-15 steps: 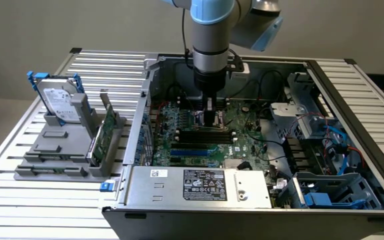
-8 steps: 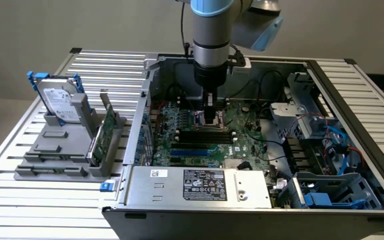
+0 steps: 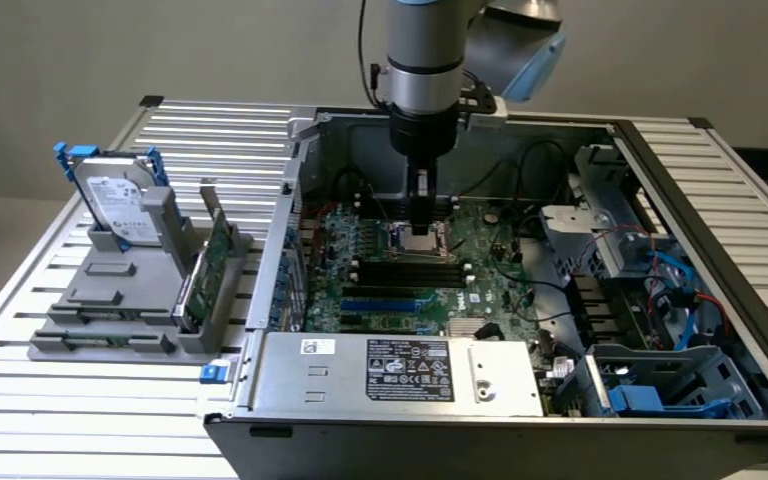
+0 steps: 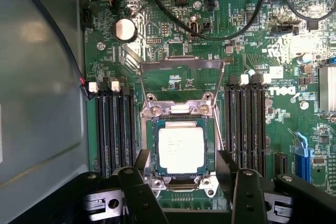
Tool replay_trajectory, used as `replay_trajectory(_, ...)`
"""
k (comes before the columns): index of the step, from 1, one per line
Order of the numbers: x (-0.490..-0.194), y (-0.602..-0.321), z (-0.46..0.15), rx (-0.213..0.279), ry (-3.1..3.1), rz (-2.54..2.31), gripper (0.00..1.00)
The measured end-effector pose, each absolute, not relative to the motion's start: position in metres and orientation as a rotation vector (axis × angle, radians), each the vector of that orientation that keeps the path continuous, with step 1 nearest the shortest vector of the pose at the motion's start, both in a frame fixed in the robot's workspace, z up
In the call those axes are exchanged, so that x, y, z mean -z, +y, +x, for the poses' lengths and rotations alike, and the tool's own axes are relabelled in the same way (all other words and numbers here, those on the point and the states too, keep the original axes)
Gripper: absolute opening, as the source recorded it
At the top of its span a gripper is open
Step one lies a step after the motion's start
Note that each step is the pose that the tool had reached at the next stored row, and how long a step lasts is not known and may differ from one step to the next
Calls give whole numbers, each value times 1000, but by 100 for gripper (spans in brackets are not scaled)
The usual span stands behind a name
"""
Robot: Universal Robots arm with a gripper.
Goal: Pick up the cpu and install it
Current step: 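Place the cpu into insertion slot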
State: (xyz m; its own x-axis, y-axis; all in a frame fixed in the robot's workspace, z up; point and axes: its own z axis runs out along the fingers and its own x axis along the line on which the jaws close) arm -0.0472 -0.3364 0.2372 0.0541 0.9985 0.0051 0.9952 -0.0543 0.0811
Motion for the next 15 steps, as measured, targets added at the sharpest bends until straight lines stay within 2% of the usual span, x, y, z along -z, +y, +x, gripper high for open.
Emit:
replay_trajectory(8, -254, -336, -24, -85, 2124, 2243, 62)
replay_trajectory(9, -262, -336, -13, -81, 2126, 2245, 47)
replay_trajectory(10, -265, -336, -10, -80, 2127, 2245, 41)
replay_trajectory(11, -267, -336, -7, -79, 2127, 2246, 41)
replay_trajectory(13, -272, -336, -2, -77, 2128, 2247, 29)
replay_trajectory(14, -274, -336, 2, -76, 2128, 2247, 29)
replay_trajectory(15, -276, -336, 6, -75, 2128, 2248, 24)
